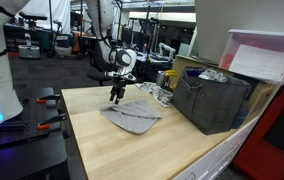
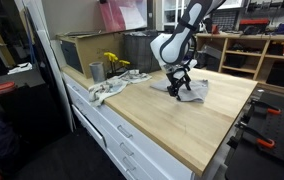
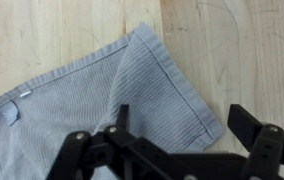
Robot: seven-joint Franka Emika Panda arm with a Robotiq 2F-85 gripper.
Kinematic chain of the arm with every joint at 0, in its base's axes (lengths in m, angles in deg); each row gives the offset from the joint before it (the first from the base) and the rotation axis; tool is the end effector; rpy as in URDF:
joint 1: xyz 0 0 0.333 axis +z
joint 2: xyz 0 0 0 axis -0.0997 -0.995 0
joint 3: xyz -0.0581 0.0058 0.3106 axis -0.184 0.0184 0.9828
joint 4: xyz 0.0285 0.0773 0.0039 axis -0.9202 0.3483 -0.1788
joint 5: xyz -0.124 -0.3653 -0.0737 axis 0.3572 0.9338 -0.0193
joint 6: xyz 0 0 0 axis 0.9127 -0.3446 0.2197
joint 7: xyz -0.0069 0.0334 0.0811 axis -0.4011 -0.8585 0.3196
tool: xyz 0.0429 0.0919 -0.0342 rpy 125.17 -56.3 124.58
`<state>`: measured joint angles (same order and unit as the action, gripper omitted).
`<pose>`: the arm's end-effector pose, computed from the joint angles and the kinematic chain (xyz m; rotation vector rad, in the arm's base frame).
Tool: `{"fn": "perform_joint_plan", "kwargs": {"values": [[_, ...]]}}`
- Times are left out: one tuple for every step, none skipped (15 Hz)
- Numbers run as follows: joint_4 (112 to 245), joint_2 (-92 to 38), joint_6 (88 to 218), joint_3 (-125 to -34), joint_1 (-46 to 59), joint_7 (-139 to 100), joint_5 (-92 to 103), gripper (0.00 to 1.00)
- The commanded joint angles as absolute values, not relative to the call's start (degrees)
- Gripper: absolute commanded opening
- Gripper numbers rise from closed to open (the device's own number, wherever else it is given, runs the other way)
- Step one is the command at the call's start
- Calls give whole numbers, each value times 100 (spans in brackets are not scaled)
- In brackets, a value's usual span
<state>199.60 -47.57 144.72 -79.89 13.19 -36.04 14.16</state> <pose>0.5558 0.0188 0.1115 2.8183 -0.2131 -0.5241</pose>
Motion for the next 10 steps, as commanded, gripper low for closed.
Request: {"fn": "perform_joint_plan", "kwargs": {"values": [[19855,-4824,14412,-7929,1390,-3653,1271,100],[19852,-4838,14412,-7895,1383,-3641,1215,100],[19834,-4871,14417,-7841,1364,-3607,1119,95],[19816,-4909,14415,-7818,1381,-3619,1061,74],[19803,-4942,14414,-7796,1395,-3612,1008,71],[19793,-4964,14426,-7784,1406,-3614,979,69],[19788,-4977,14434,-7776,1412,-3609,955,63],[19769,-4981,14446,-7774,1422,-3607,938,53],[19749,-4976,14457,-7789,1442,-3612,954,46],[19747,-4963,14465,-7798,1456,-3609,964,37]]}}
